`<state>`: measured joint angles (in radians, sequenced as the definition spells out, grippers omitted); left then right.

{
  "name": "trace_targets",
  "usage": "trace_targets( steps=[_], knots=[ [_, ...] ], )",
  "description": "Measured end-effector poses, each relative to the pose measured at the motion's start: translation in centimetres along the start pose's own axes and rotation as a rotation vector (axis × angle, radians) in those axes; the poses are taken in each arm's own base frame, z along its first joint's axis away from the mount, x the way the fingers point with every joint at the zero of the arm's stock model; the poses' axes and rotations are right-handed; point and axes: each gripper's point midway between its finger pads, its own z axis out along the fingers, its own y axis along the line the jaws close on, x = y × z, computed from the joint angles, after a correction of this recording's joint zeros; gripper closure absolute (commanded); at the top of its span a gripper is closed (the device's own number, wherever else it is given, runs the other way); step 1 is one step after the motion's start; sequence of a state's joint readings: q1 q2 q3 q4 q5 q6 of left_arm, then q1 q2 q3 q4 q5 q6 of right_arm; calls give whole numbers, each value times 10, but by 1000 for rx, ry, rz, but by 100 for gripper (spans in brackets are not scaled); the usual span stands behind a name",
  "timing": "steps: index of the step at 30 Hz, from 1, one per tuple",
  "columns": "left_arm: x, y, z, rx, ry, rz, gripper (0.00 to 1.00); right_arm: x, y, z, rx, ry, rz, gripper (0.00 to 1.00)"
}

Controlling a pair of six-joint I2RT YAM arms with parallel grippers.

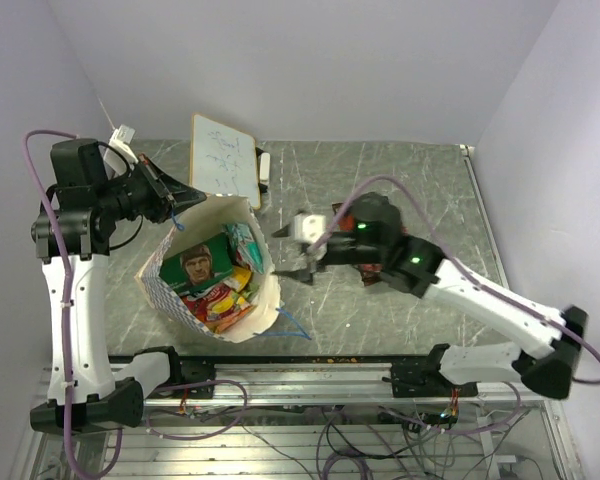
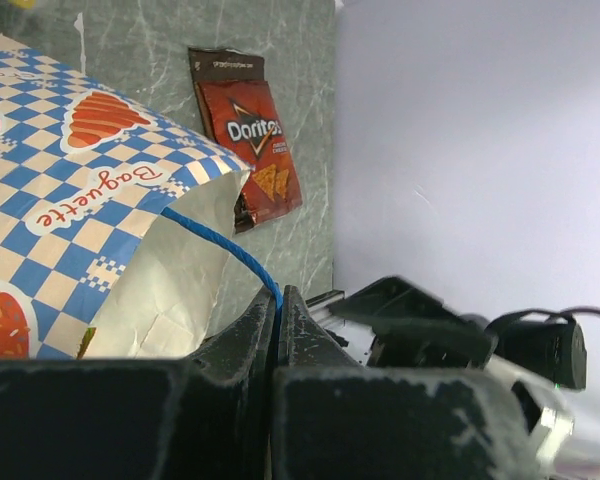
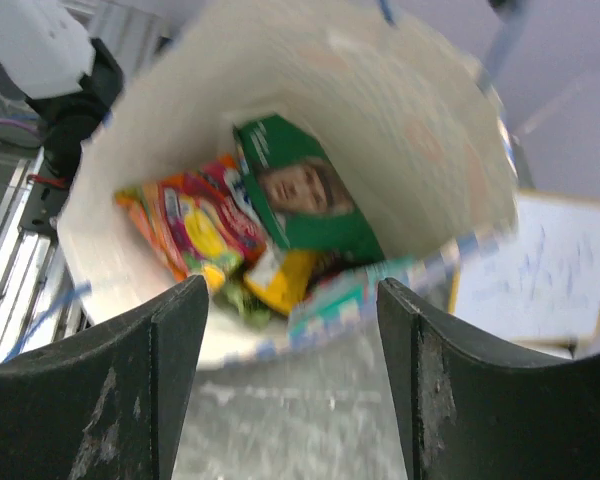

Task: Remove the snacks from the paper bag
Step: Take out the snack from the paper bag.

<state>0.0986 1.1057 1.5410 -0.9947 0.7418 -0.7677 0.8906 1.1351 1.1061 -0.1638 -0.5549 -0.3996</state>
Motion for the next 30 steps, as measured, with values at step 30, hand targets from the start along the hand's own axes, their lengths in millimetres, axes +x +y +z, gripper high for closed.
trace_targets(
  steps=[30],
  knots=[
    [4,5,3,-28,42,-30,93,148,45,210,-375,325,-758,52]
  ],
)
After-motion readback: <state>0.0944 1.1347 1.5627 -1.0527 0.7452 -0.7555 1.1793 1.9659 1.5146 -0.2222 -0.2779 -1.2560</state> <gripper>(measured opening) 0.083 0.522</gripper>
